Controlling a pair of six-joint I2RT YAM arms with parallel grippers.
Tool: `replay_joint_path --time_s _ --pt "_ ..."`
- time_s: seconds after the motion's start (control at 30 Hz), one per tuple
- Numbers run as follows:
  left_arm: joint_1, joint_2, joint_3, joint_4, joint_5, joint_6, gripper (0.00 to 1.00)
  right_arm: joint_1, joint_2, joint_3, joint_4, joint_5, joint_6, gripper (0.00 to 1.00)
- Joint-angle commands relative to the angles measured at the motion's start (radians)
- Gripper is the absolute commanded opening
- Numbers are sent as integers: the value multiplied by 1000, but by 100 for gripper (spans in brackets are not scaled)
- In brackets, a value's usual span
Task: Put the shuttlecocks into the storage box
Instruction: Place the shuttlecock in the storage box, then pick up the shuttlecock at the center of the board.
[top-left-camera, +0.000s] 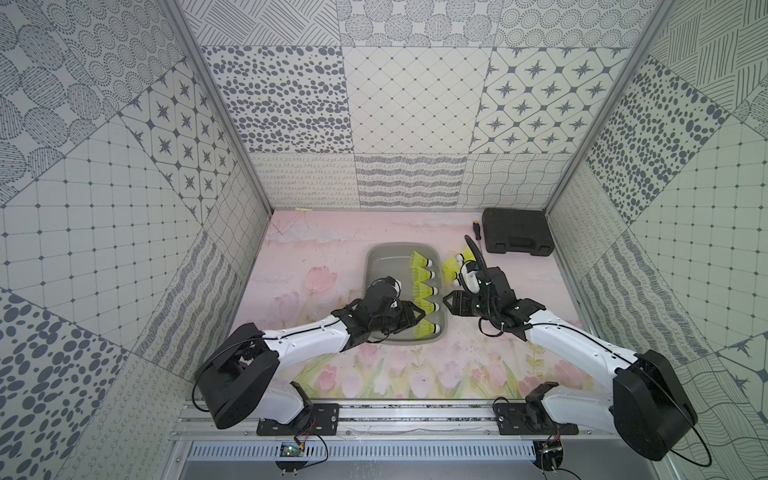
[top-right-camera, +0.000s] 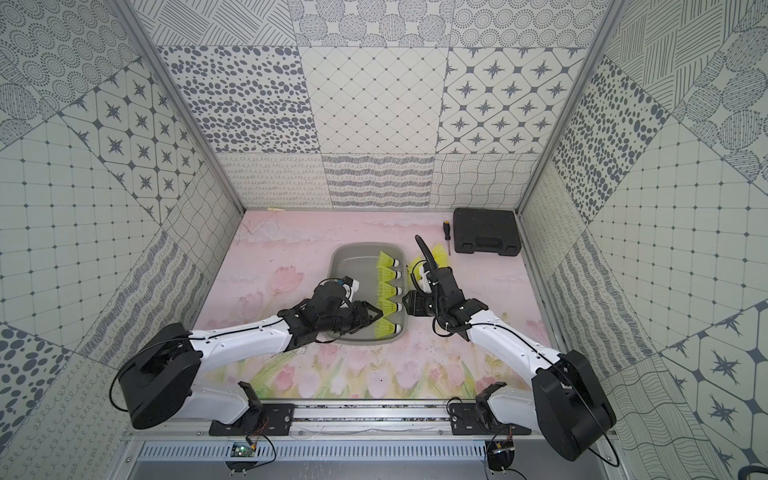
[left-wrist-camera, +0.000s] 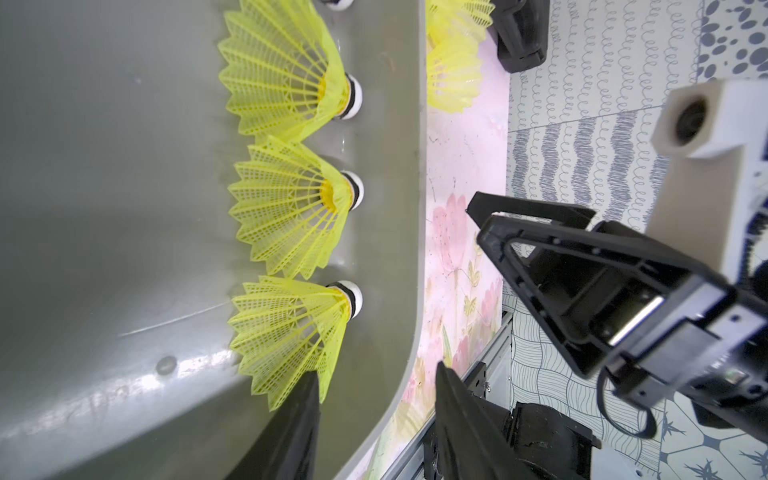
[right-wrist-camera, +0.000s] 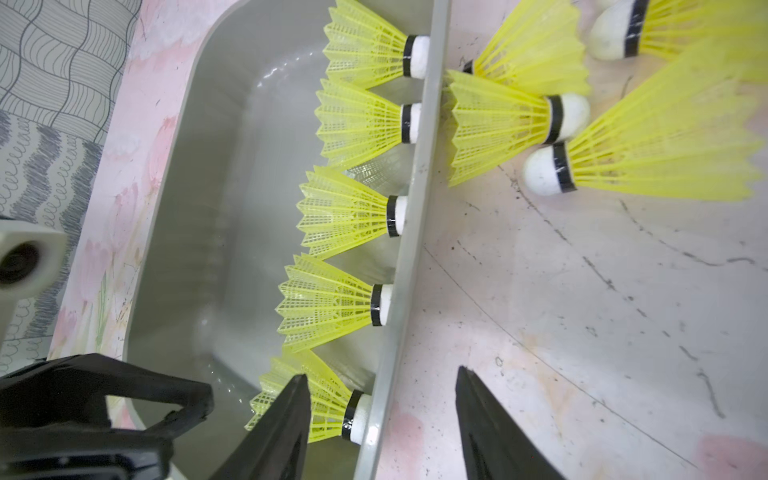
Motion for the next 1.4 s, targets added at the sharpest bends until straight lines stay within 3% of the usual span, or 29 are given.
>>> replay_joint_path --time_s 0.0,0.4,0.67,0.87,1.37 --pt "44 -83 44 -207 -108 169 49 -41 -44 14 -9 21 -17 60" --pt "215 -193 151 -511 -256 379 49 -186 22 96 -84 -54 -5 60" --pt "308 -204 178 -551 -266 475 50 -188 91 75 -30 36 256 60" --pt "358 -229 184 -544 -247 543 51 -185 102 -25 132 98 488 60" --pt "400 -260 169 -540 -230 582 55 -170 287 -18 346 160 631 62"
